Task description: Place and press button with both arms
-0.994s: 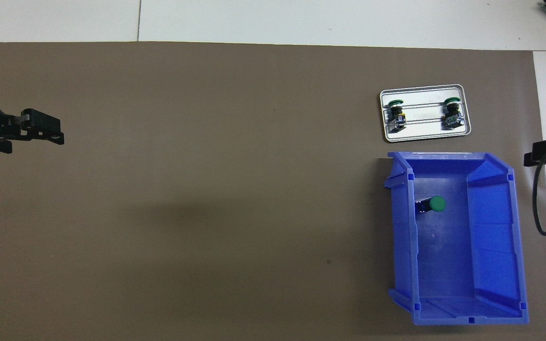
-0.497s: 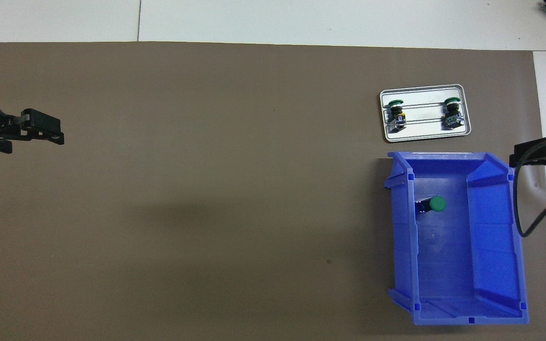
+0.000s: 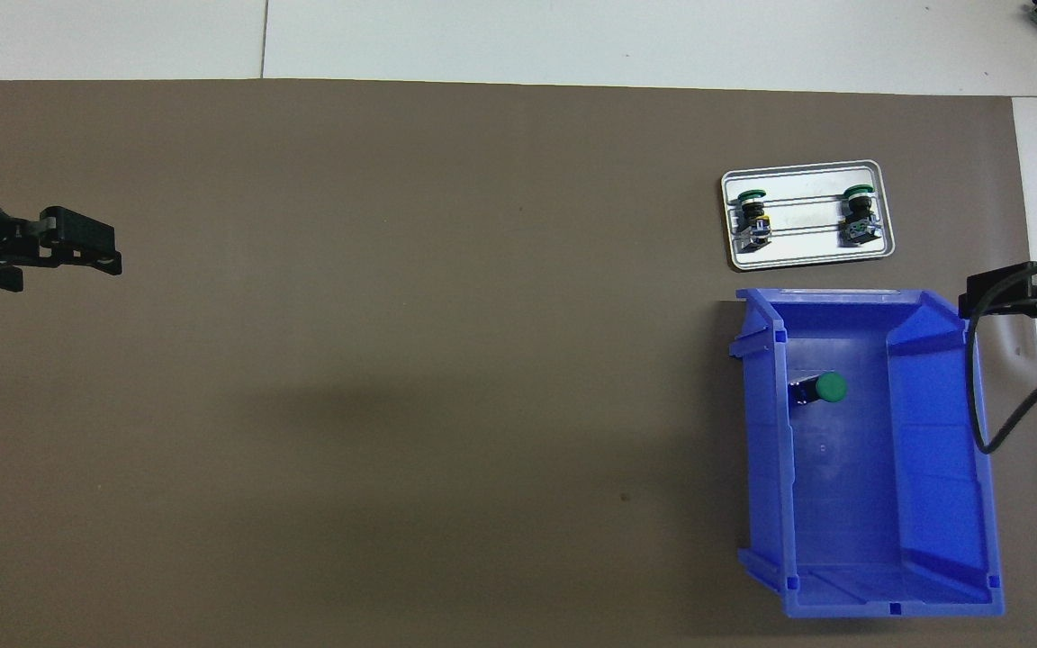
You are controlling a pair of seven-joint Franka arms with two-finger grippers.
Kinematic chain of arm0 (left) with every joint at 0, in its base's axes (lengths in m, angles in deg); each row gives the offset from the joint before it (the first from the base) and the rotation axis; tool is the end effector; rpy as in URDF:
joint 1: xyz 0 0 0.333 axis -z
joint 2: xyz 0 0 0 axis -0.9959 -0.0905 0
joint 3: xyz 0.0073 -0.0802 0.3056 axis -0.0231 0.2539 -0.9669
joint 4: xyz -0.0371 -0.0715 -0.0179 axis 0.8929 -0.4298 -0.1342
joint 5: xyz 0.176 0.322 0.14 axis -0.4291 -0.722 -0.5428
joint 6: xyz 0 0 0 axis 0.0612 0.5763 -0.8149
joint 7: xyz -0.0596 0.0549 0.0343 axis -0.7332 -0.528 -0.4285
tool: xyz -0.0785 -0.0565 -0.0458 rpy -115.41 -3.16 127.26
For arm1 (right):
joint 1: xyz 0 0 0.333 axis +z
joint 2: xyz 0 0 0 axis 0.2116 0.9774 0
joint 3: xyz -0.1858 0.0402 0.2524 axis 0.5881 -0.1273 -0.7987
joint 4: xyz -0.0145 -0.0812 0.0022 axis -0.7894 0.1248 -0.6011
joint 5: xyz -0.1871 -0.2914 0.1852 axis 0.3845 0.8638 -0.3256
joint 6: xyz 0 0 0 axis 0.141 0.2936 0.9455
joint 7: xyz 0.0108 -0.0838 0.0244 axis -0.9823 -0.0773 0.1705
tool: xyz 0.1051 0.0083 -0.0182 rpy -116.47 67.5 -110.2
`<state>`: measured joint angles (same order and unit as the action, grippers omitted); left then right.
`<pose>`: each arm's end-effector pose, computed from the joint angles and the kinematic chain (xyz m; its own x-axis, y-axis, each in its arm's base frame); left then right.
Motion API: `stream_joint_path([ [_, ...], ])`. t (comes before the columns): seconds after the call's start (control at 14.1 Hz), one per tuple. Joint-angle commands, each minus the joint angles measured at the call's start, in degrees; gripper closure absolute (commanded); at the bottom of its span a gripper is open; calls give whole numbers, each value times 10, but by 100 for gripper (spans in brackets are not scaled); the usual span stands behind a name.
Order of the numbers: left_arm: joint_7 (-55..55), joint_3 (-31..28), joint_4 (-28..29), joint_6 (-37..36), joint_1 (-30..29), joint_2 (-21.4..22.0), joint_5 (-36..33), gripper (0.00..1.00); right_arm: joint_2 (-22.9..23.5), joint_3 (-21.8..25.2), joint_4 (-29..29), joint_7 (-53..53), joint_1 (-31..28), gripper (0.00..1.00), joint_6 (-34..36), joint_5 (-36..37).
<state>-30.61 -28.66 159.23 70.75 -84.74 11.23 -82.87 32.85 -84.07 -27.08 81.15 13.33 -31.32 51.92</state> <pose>0.5754 -0.0350 0.5952 0.9953 0.0951 -0.0200 0.0959 -0.9945 0.0414 0.5329 -0.0255 0.6247 0.9924 -0.1226 0.0108 -0.1229 -0.9920 0.0288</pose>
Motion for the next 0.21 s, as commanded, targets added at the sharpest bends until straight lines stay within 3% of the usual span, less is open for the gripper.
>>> stream_joint_path([
  [0.0,4,3,21,4,-8,18,8,0,-8,-4,-6,-12,-5,0,-5,3],
  [0.14,4,3,21,4,-8,18,8,0,-8,-4,-7,-12,-5,0,-6,3],
])
